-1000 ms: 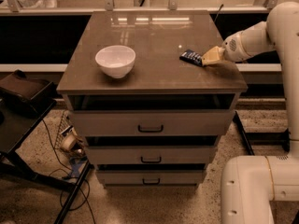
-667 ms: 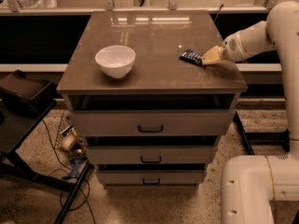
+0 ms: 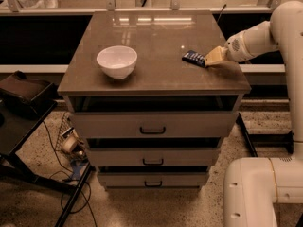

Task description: Move rxbar blueberry near white bowl

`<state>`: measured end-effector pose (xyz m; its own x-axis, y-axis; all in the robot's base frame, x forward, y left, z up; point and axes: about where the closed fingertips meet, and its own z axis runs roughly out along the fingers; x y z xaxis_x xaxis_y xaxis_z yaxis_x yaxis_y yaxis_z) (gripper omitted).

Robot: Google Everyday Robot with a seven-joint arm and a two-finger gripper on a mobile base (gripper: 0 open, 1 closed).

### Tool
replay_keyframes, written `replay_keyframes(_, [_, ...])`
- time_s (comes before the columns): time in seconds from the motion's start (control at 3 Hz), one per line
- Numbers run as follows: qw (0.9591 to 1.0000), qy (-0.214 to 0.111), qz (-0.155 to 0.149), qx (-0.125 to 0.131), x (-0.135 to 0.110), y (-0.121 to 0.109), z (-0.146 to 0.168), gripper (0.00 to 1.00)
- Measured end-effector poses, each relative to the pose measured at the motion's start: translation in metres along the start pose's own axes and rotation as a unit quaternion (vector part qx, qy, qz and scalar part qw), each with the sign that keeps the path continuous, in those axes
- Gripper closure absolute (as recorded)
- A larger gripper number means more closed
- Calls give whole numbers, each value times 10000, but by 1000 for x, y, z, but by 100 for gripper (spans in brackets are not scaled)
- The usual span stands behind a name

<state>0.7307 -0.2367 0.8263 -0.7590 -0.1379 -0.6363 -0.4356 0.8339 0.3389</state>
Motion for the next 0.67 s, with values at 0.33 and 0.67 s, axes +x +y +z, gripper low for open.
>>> replay_keyframes(0.33, [10000, 0, 0, 0, 0, 0, 0, 100])
replay_keyframes(0.67, [9996, -258, -40, 57, -39, 34, -26, 100])
